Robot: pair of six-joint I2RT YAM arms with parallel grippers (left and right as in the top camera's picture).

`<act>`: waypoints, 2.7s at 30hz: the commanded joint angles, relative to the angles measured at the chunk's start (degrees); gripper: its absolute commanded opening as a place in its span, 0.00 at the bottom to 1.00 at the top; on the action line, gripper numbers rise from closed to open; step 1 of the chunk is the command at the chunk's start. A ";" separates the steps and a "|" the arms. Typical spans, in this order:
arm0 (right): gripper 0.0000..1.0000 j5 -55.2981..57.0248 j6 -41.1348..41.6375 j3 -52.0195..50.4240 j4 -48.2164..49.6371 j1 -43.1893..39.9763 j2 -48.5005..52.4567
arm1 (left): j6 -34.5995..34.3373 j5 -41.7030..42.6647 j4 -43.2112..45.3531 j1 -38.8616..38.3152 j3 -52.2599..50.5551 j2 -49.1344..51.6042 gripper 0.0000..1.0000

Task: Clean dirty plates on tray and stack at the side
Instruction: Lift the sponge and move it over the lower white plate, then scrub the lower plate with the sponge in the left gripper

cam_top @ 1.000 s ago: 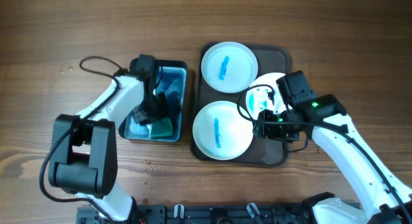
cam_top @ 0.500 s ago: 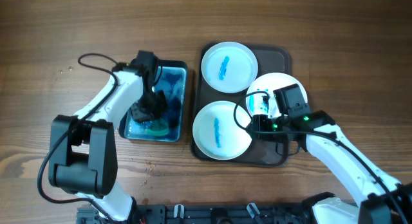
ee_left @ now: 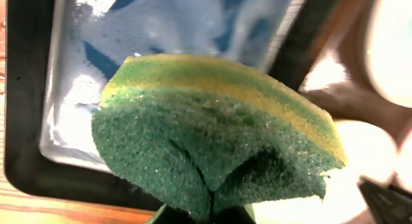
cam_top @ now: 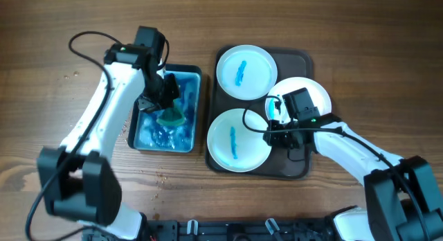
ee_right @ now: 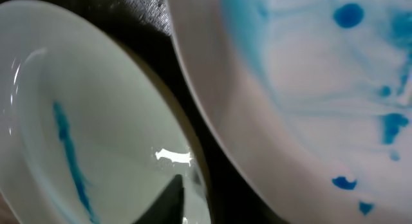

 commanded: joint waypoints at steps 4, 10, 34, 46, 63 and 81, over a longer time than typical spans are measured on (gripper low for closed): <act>0.05 10.58 9.53 -0.37 -0.90 0.26 2.84 | 0.90 5.92 0.96 -1.92 1.16 -2.64 0.04; 0.04 13.66 14.80 -0.31 -2.49 0.26 2.80 | 0.20 8.90 6.45 -7.76 -1.33 -2.58 0.04; 0.05 10.16 8.66 -0.31 -2.23 0.26 2.80 | -7.54 -12.26 28.30 -22.53 -13.92 16.04 0.04; 0.05 10.16 8.61 -0.31 -2.21 0.26 2.80 | -5.62 4.33 28.74 -20.06 -12.31 16.06 0.04; 0.04 10.16 8.66 -0.31 -2.32 0.26 2.80 | -9.44 20.87 40.81 -25.51 -12.70 20.24 0.04; 0.04 10.16 8.68 -0.31 -2.23 0.26 2.80 | -6.05 -9.18 17.66 -15.76 -9.90 19.45 0.04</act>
